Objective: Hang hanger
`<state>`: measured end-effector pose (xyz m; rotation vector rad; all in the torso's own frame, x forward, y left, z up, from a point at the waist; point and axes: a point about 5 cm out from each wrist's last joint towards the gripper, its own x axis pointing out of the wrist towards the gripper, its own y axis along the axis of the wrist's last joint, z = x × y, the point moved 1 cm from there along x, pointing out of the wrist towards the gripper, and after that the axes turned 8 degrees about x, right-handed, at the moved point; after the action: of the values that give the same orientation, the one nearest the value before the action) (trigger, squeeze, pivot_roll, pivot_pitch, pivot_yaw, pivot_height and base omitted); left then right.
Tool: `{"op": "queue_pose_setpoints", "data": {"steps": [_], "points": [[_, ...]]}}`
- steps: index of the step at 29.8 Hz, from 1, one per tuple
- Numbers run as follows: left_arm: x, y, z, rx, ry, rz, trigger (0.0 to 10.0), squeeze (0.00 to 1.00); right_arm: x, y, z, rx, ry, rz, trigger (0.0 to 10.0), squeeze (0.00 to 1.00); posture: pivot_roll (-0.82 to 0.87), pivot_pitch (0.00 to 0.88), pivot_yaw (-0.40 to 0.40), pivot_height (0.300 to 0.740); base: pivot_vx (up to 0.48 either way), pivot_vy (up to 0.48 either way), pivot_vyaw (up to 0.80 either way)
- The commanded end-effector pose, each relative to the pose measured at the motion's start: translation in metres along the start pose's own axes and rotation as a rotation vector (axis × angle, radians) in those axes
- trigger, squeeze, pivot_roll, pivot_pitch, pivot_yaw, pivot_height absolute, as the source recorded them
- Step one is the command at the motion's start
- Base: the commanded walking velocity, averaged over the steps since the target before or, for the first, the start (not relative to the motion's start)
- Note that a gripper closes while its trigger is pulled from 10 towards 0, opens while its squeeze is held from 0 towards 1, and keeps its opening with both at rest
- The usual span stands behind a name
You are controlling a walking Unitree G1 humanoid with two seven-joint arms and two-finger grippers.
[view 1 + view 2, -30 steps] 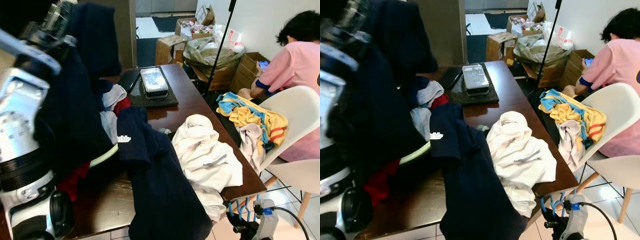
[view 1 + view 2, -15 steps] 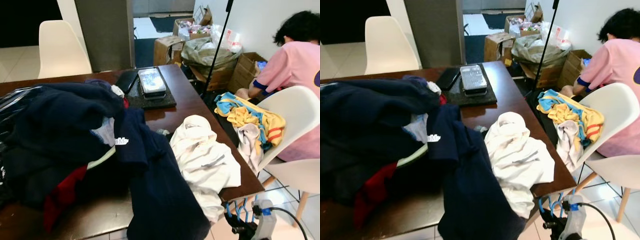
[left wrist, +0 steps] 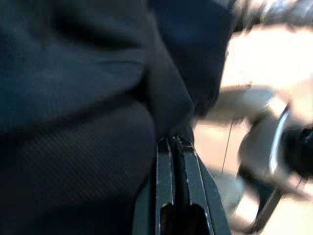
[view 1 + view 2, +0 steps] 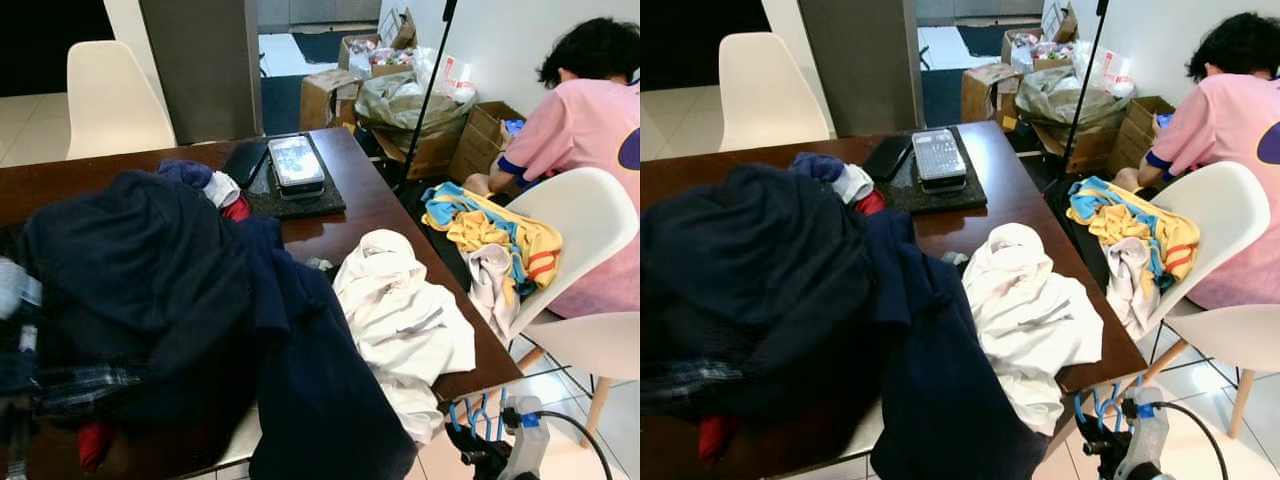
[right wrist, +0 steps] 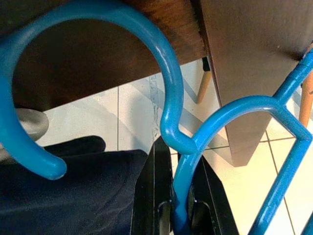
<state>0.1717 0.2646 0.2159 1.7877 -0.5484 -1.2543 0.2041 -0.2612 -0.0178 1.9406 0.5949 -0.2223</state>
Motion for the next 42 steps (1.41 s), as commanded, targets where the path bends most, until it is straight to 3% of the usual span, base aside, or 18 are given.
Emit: {"op": "queue_pose_setpoints", "data": {"steps": [1,3,4,8,10,11,14,17,22,25,26,30,31,32,33,34,35,42], "points": [[0.001,-0.006,-0.008,0.015,0.045,-0.079,10.0,0.00,0.002,0.002,-0.002,-0.007,0.023,0.001,10.0,0.00,0.07,0.125,-0.020,0.740,0.000,0.000,0.00],[0.001,-0.006,-0.008,0.015,0.045,-0.079,10.0,0.00,0.002,0.002,-0.002,-0.007,0.023,0.001,10.0,0.00,0.07,0.125,-0.020,0.740,0.000,0.000,0.00],[0.001,-0.003,-0.016,0.025,0.098,-0.066,10.0,1.00,0.002,0.002,-0.002,-0.007,0.023,0.001,10.0,0.00,0.07,0.125,-0.020,0.740,0.000,0.000,0.00],[0.002,0.006,-0.024,0.054,0.148,-0.017,10.0,1.00,0.002,0.002,-0.002,-0.007,0.022,0.001,10.0,0.00,0.06,0.127,-0.019,0.740,0.000,0.000,0.00],[0.002,0.040,-0.023,0.138,0.125,0.180,10.0,1.00,0.001,0.003,-0.002,-0.006,0.020,0.003,10.0,0.00,0.06,0.129,-0.015,0.740,0.000,0.000,0.00],[0.002,0.040,-0.023,0.138,0.125,0.180,10.0,1.00,0.001,0.003,-0.002,-0.006,0.020,0.003,10.0,0.00,0.06,0.129,-0.015,0.740,0.000,0.000,0.00],[-0.006,0.076,-0.006,0.234,-0.005,0.406,10.0,1.00,0.001,0.003,-0.002,-0.003,0.017,0.006,10.0,0.00,0.06,0.130,-0.012,0.740,0.000,0.000,0.00],[-0.009,0.081,-0.004,0.249,-0.023,0.437,10.0,1.00,0.001,0.002,-0.002,-0.002,0.017,0.007,10.0,0.00,0.06,0.130,-0.012,0.740,0.000,0.000,0.00],[-0.030,0.104,-0.010,0.319,0.013,0.588,10.0,1.00,0.001,0.003,-0.002,0.001,0.017,0.008,10.0,0.00,0.06,0.131,-0.011,0.740,0.000,0.000,0.00],[-0.033,0.107,-0.012,0.328,0.033,0.610,10.0,1.00,0.001,0.003,-0.002,0.002,0.017,0.009,10.0,0.00,0.06,0.131,-0.011,0.740,0.000,0.000,0.00],[-0.032,0.108,-0.021,0.341,0.106,0.586,10.0,1.00,0.001,0.003,-0.002,0.002,0.017,0.009,10.0,0.00,0.06,0.132,-0.014,0.740,0.000,0.000,0.00],[-0.031,0.108,-0.027,0.346,0.157,0.568,10.0,1.00,0.001,0.003,-0.002,0.002,0.017,0.009,10.0,0.00,0.06,0.133,-0.015,0.740,0.000,0.000,0.00],[-0.024,0.101,-0.043,0.363,0.283,0.440,10.0,1.00,0.001,0.003,-0.002,0.002,0.017,0.008,10.0,0.00,0.06,0.134,-0.015,0.740,0.000,0.000,0.00],[-0.024,0.101,-0.043,0.363,0.283,0.440,10.0,1.00,0.001,0.003,-0.002,0.002,0.017,0.008,10.0,0.00,0.06,0.134,-0.015,0.740,0.000,0.000,0.00],[-0.015,0.084,-0.059,0.392,0.389,0.227,10.0,1.00,0.001,0.003,-0.001,0.000,0.016,0.006,10.0,0.00,0.06,0.135,-0.015,0.740,0.000,0.000,0.00],[-0.008,0.068,-0.066,0.433,0.418,0.044,10.0,0.00,0.001,0.003,-0.001,-0.001,0.015,0.005,10.0,0.00,0.05,0.133,-0.014,0.740,0.000,0.000,0.00],[-0.004,0.057,-0.068,0.462,0.416,-0.081,10.0,0.00,0.001,0.003,-0.001,-0.003,0.014,0.005,10.0,0.00,0.05,0.133,-0.014,0.740,0.000,0.000,0.00],[-0.007,0.035,-0.063,0.479,0.327,-0.307,10.0,0.00,0.000,0.002,-0.001,-0.006,0.010,-0.001,10.0,0.00,0.06,0.131,-0.016,0.740,0.000,0.000,0.00]]}}
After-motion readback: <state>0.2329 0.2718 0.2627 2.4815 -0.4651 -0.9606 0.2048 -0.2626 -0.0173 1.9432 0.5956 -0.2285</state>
